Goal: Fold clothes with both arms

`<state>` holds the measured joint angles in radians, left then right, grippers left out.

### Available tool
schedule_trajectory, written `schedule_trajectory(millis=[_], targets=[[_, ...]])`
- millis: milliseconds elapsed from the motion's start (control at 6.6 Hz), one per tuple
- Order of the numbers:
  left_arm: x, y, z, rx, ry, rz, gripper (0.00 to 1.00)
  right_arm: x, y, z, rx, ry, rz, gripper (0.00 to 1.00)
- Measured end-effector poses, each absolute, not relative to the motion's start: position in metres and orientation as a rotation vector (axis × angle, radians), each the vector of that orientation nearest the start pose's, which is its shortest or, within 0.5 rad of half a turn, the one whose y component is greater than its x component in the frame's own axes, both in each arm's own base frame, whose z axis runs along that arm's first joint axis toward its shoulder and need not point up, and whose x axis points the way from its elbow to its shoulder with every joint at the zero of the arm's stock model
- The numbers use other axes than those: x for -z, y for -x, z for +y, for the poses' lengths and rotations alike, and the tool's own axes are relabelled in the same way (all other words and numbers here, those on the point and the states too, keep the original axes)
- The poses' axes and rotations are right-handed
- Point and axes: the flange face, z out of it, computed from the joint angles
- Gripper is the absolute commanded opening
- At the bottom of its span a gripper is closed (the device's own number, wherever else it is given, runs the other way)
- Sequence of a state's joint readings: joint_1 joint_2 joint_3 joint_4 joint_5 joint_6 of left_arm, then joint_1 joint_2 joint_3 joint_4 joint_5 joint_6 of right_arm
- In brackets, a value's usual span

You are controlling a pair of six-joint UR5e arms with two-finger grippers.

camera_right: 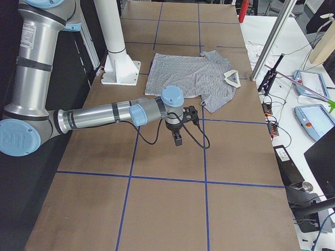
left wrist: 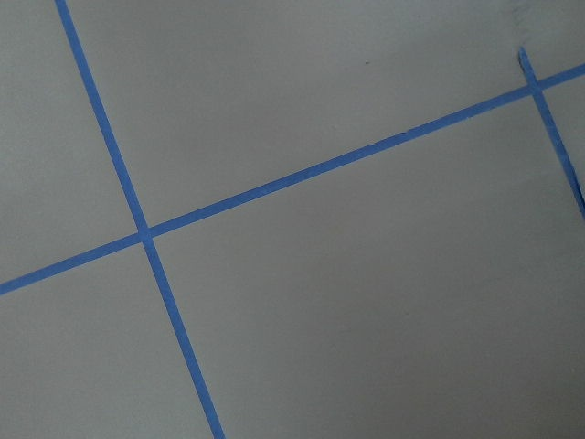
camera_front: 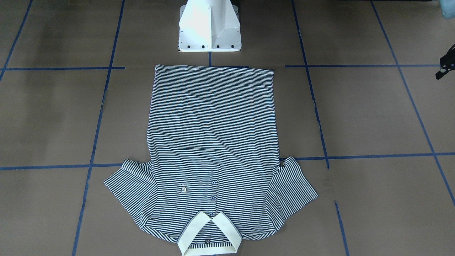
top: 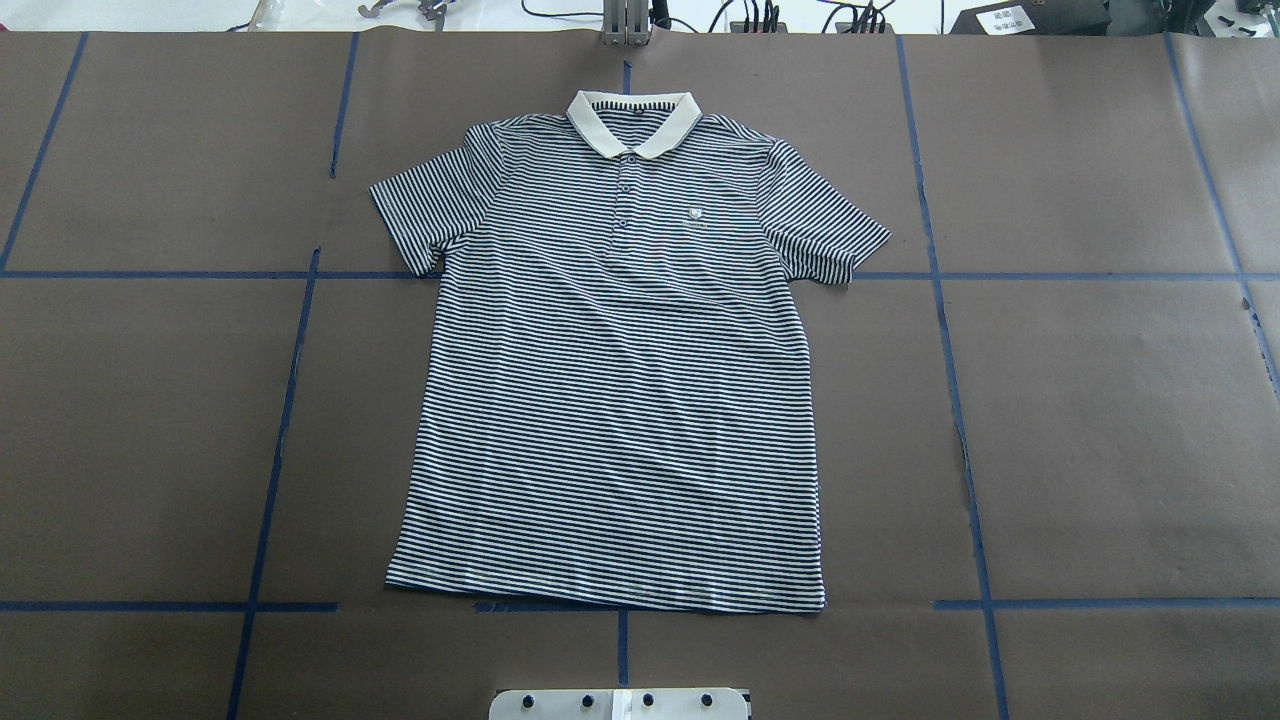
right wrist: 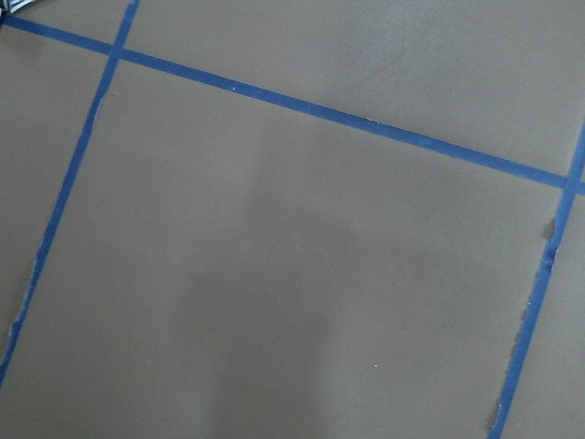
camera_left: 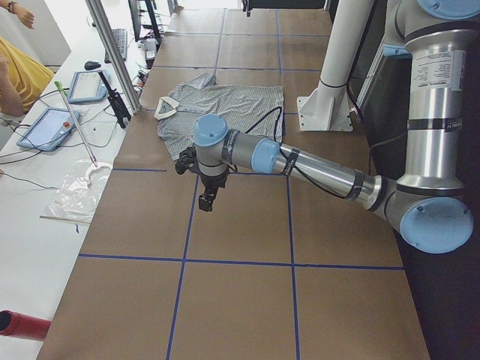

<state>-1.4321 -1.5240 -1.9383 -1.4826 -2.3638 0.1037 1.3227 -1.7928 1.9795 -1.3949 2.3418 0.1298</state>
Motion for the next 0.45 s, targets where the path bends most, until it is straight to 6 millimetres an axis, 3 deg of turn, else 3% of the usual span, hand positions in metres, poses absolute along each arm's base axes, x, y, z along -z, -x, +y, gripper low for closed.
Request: schedule_trajectory(millis=[455], targets=[[-0.497, -0.004, -0.469, -0.326, -0.226, 0.818, 1.00, -0.550, 0.039, -0.416, 0.250, -0.182, -0.798, 1.00]])
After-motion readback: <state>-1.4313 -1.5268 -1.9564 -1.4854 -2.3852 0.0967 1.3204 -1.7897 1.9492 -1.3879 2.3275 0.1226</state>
